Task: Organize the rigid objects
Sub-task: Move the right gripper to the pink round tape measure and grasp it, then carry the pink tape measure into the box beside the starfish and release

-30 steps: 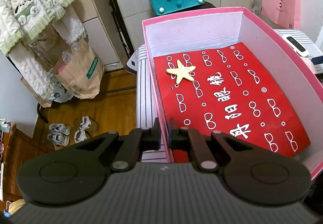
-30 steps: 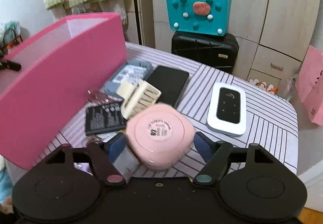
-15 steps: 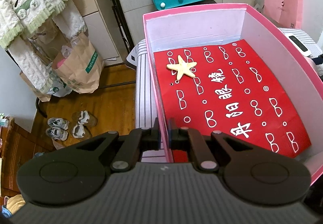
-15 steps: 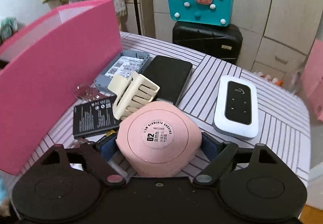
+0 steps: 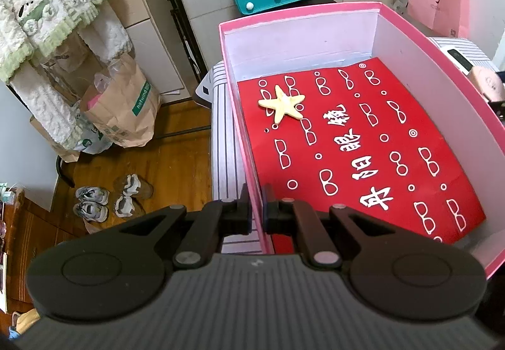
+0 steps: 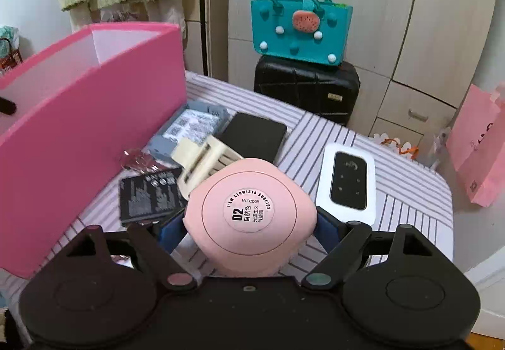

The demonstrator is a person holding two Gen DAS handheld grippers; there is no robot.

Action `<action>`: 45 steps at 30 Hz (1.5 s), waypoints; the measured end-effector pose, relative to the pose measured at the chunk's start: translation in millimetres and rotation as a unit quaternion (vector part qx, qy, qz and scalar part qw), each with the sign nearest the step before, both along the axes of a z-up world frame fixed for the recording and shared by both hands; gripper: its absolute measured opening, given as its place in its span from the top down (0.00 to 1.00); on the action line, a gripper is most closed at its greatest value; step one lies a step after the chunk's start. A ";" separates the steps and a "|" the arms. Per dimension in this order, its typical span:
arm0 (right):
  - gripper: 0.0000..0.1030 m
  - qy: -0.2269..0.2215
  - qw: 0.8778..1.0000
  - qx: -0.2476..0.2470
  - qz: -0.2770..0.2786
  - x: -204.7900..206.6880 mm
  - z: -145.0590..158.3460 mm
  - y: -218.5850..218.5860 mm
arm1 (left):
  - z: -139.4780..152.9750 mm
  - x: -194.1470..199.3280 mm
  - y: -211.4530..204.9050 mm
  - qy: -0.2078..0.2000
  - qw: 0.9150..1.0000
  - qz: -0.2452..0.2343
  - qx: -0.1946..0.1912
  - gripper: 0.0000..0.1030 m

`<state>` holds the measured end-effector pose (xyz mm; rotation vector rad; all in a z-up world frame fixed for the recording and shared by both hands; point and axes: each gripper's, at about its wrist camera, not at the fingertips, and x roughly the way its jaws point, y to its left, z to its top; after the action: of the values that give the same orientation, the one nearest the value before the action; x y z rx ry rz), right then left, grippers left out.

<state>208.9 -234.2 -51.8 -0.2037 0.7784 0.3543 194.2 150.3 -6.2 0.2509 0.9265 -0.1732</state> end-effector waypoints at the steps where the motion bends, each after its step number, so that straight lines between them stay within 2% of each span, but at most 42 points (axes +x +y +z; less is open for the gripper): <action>1: 0.16 -0.003 1.000 0.004 0.002 -1.9 5.4 0.1 | 0.2 0.8 0.1 0.002 1.000 0.000 -0.001 0.95; 8: 0.16 -0.042 0.997 0.038 0.049 -16.7 57.0 20.6 | 0.4 2.6 2.9 0.006 1.000 0.001 -0.009 0.94; 13: 0.16 -0.063 0.988 0.053 0.130 -20.8 93.2 62.7 | 1.9 4.2 1.2 0.023 1.000 -0.008 -0.001 0.94; 17: 0.16 -0.048 0.977 0.050 0.203 -10.1 105.2 108.7 | 3.2 8.5 1.0 0.037 0.999 -0.013 0.003 0.94; 22: 0.16 -0.008 0.964 -0.007 0.267 13.8 88.3 175.4 | 3.8 10.4 3.0 0.036 0.999 -0.009 -0.005 0.94; 28: 0.16 0.038 0.953 -0.085 0.290 52.8 56.1 230.6 | 2.3 6.7 5.9 0.030 0.999 -0.006 -0.017 0.94; 33: 0.16 0.090 0.952 -0.134 0.258 81.9 32.2 249.6 | 1.7 2.6 3.7 0.027 0.999 -0.016 -0.009 0.93; 38: 0.16 0.141 0.952 -0.154 0.223 100.7 23.1 255.3 | 2.5 3.6 6.2 0.029 0.999 -0.015 -0.015 0.93; 45: 0.16 0.155 0.950 -0.169 0.211 109.0 14.7 274.1 | 2.3 1.9 7.3 0.027 0.999 -0.012 -0.021 0.93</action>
<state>317.9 39.9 -37.1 -0.6545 1.1061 0.6691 196.1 157.6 -3.9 0.2194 0.9733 -0.2214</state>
